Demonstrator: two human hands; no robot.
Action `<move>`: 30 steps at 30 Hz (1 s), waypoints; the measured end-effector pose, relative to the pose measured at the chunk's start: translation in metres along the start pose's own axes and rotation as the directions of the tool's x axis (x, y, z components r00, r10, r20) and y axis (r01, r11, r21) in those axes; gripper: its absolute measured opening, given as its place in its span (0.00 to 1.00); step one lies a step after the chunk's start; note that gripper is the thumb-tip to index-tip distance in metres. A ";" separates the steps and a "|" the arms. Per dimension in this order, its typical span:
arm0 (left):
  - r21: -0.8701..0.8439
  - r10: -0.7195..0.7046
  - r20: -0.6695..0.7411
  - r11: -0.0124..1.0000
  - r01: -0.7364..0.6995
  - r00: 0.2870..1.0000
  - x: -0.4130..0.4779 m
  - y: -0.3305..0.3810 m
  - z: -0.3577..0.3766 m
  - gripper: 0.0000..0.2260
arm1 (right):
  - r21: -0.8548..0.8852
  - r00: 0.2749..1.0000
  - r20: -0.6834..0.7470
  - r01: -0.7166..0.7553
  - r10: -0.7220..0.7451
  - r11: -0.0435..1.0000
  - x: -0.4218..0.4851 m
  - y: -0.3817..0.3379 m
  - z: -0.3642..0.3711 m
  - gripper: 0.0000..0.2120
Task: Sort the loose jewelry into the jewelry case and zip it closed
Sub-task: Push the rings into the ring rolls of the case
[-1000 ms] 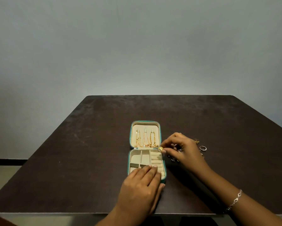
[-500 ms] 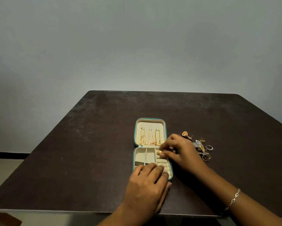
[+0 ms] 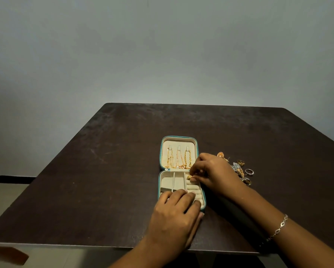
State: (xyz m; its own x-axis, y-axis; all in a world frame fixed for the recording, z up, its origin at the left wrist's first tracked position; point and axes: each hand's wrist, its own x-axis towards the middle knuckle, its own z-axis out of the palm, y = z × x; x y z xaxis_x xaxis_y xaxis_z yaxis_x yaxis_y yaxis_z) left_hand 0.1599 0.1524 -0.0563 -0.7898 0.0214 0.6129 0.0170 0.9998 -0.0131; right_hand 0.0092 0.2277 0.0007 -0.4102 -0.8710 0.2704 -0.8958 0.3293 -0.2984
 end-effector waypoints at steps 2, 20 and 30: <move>-0.006 -0.001 0.002 1.000 0.001 1.000 0.000 0.000 0.000 0.12 | -0.002 0.999 0.030 -0.015 0.015 1.000 0.001 0.000 0.001 0.08; 0.009 0.013 -0.097 1.000 -0.012 0.995 -0.001 -0.002 0.005 0.12 | 0.312 0.906 -0.378 -0.066 0.188 0.948 -0.030 0.053 -0.016 0.17; -0.090 -0.010 -0.083 0.996 0.002 0.997 0.001 -0.006 0.004 0.11 | 0.280 0.886 -0.138 -0.394 0.443 0.876 -0.069 0.120 -0.028 0.10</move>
State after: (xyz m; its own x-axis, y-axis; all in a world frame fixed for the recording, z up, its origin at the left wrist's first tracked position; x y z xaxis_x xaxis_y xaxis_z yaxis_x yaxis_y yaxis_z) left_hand 0.1561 0.1466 -0.0590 -0.7365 0.0117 0.6764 0.0703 0.9958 0.0594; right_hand -0.0749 0.3374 -0.0283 -0.7836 -0.5756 0.2339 -0.5749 0.5291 -0.6241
